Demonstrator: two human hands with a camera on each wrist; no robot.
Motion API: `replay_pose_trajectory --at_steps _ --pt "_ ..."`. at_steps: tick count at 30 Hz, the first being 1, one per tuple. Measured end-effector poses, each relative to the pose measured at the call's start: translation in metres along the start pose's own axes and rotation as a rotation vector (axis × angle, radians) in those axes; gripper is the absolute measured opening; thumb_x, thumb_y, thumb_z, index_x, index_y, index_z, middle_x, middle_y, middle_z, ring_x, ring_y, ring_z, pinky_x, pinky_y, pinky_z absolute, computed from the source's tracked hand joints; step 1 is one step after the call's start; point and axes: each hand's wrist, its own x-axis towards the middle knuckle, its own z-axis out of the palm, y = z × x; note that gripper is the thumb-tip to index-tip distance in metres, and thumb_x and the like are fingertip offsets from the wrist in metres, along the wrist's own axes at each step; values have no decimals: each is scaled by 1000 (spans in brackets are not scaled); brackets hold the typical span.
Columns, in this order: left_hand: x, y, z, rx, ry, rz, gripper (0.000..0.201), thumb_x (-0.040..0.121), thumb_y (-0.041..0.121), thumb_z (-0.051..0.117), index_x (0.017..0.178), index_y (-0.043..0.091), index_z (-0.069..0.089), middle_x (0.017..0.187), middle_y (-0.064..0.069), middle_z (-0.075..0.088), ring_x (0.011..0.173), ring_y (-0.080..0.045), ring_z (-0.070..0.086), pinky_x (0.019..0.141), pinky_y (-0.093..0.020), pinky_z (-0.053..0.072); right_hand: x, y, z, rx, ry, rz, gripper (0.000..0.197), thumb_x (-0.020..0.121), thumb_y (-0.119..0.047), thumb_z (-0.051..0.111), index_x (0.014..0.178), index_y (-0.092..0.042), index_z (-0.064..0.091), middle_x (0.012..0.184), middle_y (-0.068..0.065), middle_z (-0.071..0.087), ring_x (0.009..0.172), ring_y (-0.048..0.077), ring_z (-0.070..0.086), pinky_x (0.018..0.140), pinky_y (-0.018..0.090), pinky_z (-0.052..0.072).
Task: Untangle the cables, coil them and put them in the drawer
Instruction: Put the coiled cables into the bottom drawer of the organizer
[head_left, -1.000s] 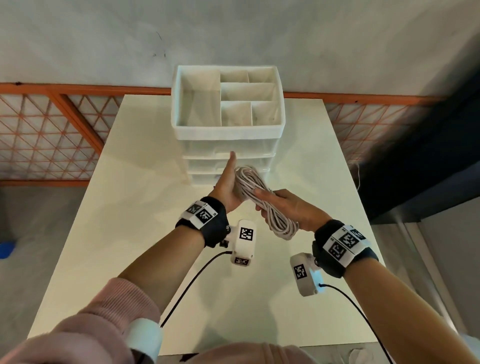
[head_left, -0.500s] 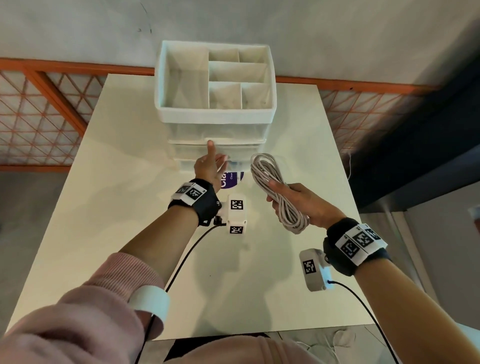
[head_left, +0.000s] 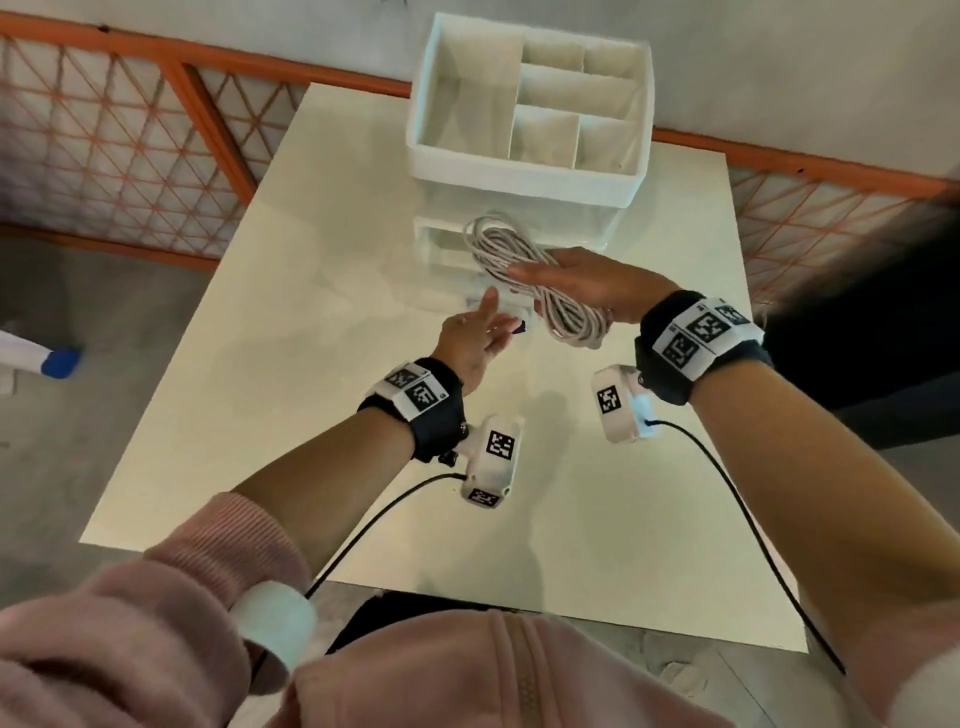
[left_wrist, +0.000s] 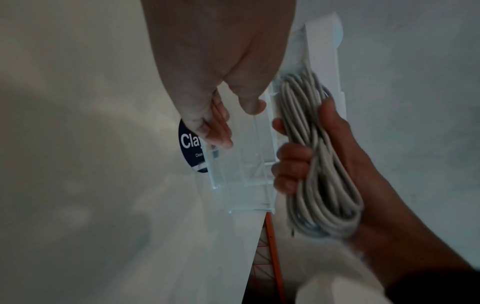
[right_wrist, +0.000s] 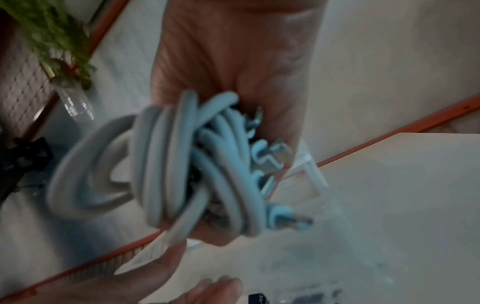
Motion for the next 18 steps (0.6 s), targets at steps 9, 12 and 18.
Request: replay_pose_trajectory --at_steps 9,12,18 --pt "0 -3 0 -12 -35 13 32 98 29 44 102 -1 55 88 -11 61 84 -16 62 75 -19 52 63 -6 -19 -207 -202 328 52 74 -63 66 99 -18 71 82 5 73 64 13 69 62 23 54" --pt "3 -4 0 -17 -34 7 30 98 29 44 87 3 55 87 -11 62 85 -15 62 72 -17 53 76 4 -27 -86 -240 425 64 59 -58 80 99 -10 72 79 5 68 57 15 61 62 27 49" --pt "2 -4 -1 -32 -47 -8 30 98 30 44 88 4 56 87 -10 64 84 -13 64 69 -15 54 76 22 -25 229 -160 359 55 76 -50 71 111 -7 66 70 2 69 51 11 61 47 20 51"
